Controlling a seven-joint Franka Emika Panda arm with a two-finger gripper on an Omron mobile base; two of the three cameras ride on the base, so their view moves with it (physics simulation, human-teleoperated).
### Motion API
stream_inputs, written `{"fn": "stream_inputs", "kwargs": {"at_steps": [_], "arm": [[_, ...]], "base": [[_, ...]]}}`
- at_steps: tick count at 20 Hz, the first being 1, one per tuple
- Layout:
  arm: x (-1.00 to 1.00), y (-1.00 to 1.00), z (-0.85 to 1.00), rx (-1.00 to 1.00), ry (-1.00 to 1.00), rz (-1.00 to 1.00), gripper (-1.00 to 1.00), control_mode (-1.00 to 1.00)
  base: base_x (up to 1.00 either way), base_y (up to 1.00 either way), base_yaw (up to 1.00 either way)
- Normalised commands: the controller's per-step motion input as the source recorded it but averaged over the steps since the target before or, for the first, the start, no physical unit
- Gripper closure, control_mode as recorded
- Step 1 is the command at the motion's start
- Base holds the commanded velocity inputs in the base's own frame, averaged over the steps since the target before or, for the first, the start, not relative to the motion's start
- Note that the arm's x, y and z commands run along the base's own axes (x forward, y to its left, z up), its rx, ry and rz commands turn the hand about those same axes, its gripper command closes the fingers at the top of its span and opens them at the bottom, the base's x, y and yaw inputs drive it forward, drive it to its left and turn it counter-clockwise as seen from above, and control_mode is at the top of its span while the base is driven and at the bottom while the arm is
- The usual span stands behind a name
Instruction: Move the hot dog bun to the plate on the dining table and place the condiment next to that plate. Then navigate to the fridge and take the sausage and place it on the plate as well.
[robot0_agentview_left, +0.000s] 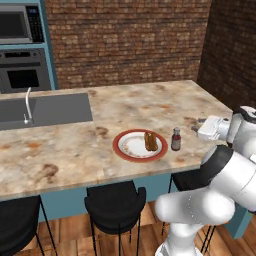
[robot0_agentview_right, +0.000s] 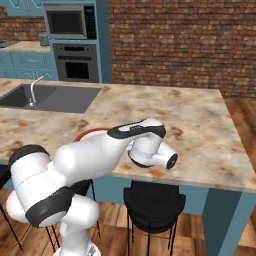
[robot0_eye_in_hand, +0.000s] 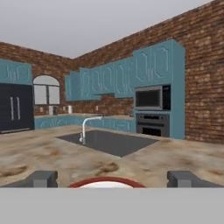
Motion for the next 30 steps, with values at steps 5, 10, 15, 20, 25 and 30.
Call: {"fn": "stream_inputs", "kwargs": {"at_steps": [5, 10, 15, 20, 25, 30], "arm": [[-0.76, 0.49, 1.00, -0.01, -0.03, -0.01, -1.00, -1.00], [-0.60, 0.91, 0.99, -0.15, 0.19, -0.16, -1.00, -1.00], [-0.14, 0.86, 0.79, -0.26, 0.58, -0.29, -1.00, -1.00], [0.00, 0.50, 0.59, -0.22, 0.84, -0.27, -1.00, -1.00], [-0.30, 0.09, 0.06, -0.11, 0.68, -0.24, -1.00, -1.00], [-0.65, -0.02, -0.29, -0.08, 0.40, -0.18, -1.00, -1.00]], "base": [[0.00, 0.00, 0.00], [0.00, 0.00, 0.00], [0.00, 0.00, 0.00], [0.00, 0.00, 0.00], [0.00, 0.00, 0.00], [0.00, 0.00, 0.00]]}}
